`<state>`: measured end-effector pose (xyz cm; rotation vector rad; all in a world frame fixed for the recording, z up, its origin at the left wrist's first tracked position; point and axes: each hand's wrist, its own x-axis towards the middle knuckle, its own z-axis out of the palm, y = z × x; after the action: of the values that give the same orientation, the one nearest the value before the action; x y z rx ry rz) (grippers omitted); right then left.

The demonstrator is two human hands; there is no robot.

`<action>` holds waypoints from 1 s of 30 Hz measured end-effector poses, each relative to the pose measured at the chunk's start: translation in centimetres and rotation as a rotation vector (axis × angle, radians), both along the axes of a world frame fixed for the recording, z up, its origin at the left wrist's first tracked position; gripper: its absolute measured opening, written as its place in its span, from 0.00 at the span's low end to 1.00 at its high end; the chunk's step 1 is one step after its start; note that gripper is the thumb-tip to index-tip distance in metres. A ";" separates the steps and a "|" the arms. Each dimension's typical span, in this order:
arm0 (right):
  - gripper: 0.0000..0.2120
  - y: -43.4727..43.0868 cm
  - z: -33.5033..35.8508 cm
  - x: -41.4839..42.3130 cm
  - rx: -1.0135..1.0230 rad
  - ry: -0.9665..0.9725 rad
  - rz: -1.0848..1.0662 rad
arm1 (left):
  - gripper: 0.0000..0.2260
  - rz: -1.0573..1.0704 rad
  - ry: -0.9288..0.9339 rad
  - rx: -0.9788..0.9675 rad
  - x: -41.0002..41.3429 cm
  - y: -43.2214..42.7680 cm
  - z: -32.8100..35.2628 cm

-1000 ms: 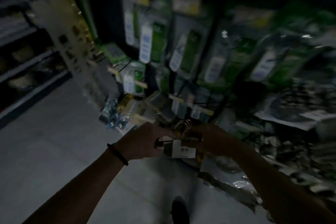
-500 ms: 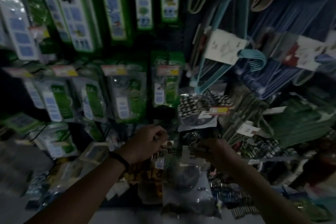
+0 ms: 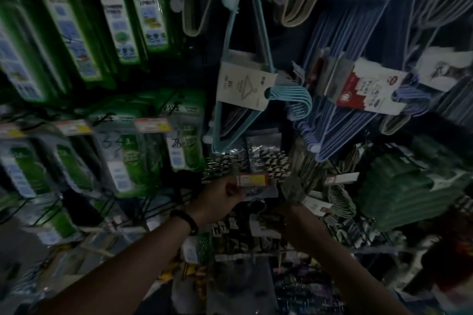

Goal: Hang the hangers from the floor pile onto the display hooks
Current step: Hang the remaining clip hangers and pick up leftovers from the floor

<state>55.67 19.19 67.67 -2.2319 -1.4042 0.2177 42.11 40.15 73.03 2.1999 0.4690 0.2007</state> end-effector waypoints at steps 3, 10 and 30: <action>0.17 1.0 0.3 1.0 0.039 -0.077 0.038 | 0.12 0.063 -0.067 -0.030 -0.2 -0.9 1.0; 0.14 4.7 0.1 3.0 0.004 -0.181 0.033 | 0.22 -0.046 -0.036 0.317 -1.0 -0.1 2.6; 0.22 9.2 -0.2 7.0 0.067 -0.314 0.034 | 0.32 -0.049 0.118 0.974 -0.5 1.4 2.6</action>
<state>62.65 28.36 67.48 -2.2585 -1.5832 -0.1746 41.62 41.53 75.60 3.1846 0.4256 0.3194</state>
